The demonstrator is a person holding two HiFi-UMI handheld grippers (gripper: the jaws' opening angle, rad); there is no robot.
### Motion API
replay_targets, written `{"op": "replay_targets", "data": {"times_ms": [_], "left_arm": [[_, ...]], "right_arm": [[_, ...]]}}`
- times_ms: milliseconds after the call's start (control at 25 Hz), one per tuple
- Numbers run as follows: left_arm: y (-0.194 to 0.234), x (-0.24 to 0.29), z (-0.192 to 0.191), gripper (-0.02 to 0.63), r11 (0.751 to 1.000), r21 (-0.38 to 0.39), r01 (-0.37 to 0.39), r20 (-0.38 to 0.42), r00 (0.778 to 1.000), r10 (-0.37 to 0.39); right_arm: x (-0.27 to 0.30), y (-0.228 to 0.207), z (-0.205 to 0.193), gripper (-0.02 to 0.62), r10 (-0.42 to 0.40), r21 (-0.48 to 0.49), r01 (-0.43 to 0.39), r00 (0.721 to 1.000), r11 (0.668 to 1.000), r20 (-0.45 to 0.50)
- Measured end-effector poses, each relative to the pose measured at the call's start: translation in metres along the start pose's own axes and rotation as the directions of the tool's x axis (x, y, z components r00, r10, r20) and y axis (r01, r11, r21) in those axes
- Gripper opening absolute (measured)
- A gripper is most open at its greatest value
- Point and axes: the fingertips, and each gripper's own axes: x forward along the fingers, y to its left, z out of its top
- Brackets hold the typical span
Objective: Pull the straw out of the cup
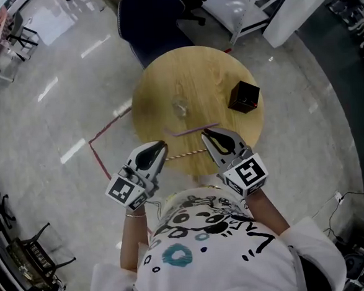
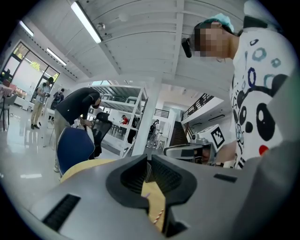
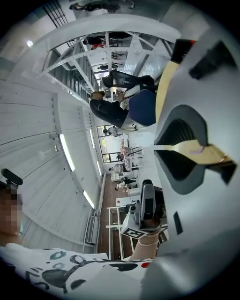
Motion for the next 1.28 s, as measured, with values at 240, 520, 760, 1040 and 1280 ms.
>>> {"op": "replay_targets", "data": {"times_ms": [240, 520, 760, 1040, 1280], "left_arm": [[0.017, 0.034, -0.007, 0.018, 1.000, 0.014, -0.003, -0.030, 1.000, 0.003], [0.028, 0.060, -0.017, 0.138, 0.999, 0.035, -0.028, -0.050, 0.998, 0.030], [0.041, 0.079, -0.026, 0.139, 0.989, 0.143, -0.035, -0.125, 0.991, 0.053], [0.047, 0.099, -0.044, 0.143, 0.979, 0.204, -0.004, -0.197, 0.979, 0.045], [0.056, 0.115, -0.055, 0.147, 0.953, 0.303, 0.015, -0.270, 0.960, 0.070]], "right_arm": [[0.014, -0.026, -0.003, 0.029, 0.021, 0.027, -0.020, 0.999, 0.999, -0.029], [0.017, -0.043, -0.007, 0.029, 0.047, 0.047, -0.045, 0.998, 0.998, -0.044], [0.022, -0.055, -0.008, 0.029, 0.046, 0.053, -0.043, 0.998, 0.998, -0.043], [0.015, -0.060, -0.011, 0.029, 0.028, 0.089, -0.025, 0.999, 0.996, -0.033], [0.014, -0.066, -0.011, 0.029, -0.019, 0.114, 0.024, 0.999, 0.993, -0.042]]}}
